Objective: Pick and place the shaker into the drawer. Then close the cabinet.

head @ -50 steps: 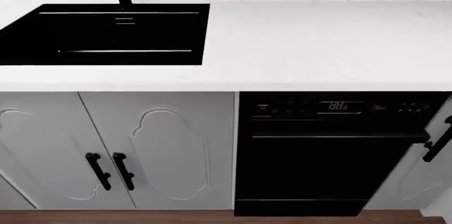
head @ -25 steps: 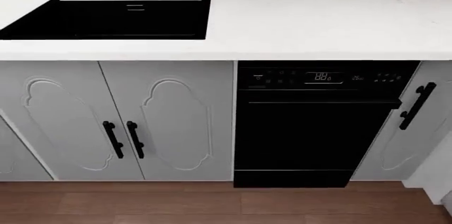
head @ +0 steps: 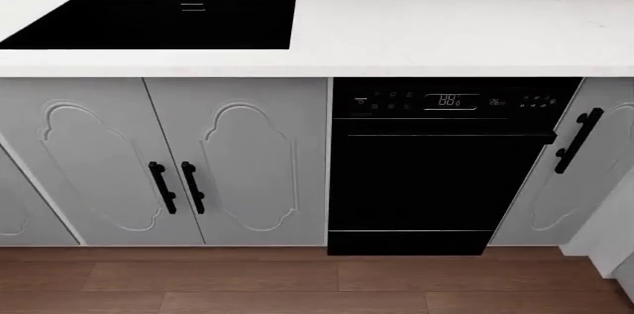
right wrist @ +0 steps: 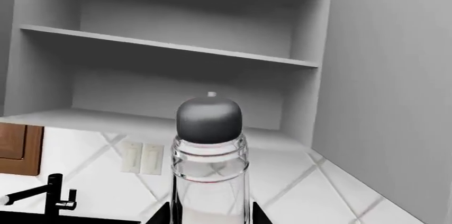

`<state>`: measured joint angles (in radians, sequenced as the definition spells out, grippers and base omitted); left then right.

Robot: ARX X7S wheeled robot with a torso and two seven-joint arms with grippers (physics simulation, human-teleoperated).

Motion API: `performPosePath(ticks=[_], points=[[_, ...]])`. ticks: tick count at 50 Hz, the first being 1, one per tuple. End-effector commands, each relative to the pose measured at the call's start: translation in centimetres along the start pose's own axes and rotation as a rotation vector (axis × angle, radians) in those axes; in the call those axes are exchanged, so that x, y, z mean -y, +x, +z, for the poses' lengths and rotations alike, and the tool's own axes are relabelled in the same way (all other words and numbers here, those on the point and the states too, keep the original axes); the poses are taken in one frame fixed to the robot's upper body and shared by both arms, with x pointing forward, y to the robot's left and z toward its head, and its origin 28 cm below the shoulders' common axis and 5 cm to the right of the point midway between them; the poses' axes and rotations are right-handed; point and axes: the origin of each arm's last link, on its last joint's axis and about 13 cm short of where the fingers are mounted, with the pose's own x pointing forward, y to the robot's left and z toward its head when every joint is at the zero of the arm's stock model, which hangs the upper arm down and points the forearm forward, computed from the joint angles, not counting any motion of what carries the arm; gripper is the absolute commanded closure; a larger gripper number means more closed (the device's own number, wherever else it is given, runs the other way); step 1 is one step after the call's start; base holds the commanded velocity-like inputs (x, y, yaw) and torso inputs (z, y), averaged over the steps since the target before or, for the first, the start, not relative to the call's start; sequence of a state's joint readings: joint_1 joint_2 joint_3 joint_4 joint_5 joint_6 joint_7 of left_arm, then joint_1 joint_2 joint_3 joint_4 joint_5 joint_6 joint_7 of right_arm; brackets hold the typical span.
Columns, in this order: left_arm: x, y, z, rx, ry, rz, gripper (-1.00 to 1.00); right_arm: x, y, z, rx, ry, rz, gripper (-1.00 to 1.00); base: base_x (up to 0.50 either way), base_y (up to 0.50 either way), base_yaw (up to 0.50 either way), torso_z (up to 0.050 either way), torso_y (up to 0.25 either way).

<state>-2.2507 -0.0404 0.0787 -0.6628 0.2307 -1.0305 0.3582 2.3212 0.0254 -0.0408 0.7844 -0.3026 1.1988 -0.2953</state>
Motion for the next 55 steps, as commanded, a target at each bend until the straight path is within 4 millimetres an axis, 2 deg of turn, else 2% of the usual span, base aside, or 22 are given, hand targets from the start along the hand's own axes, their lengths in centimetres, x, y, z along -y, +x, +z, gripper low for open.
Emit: performPosePath(ticks=[1, 18, 35, 55], points=[[0.6, -1.3, -1.6, 0.031, 0.008, -0.008, 1.0, -0.6, -1.3, -1.1, 0.047, 0.005, 0.035, 1.0, 0.0, 0.0, 0.0, 0.0, 0.0], [2.3, -2.9, -7.2, -0.022, 0.012, -0.082, 1.0, -0.9, -2.5, -6.5, -0.004, -0.041, 0.081, 1.0, 0.0, 0.0, 0.0, 0.0, 0.0], [3.2, -4.0, -13.1, -0.108, 0.026, -0.129, 1.0, -1.1, -2.6, -11.9, -0.081, -0.045, 0.094, 1.0, 0.0, 0.0, 0.0, 0.0, 0.0], [3.9, -5.4, -19.5, -0.388, 0.053, -0.227, 1.0, -2.0, -2.4, -17.2, -0.327, -0.025, 0.166, 1.0, 0.0, 0.0, 0.0, 0.0, 0.0]])
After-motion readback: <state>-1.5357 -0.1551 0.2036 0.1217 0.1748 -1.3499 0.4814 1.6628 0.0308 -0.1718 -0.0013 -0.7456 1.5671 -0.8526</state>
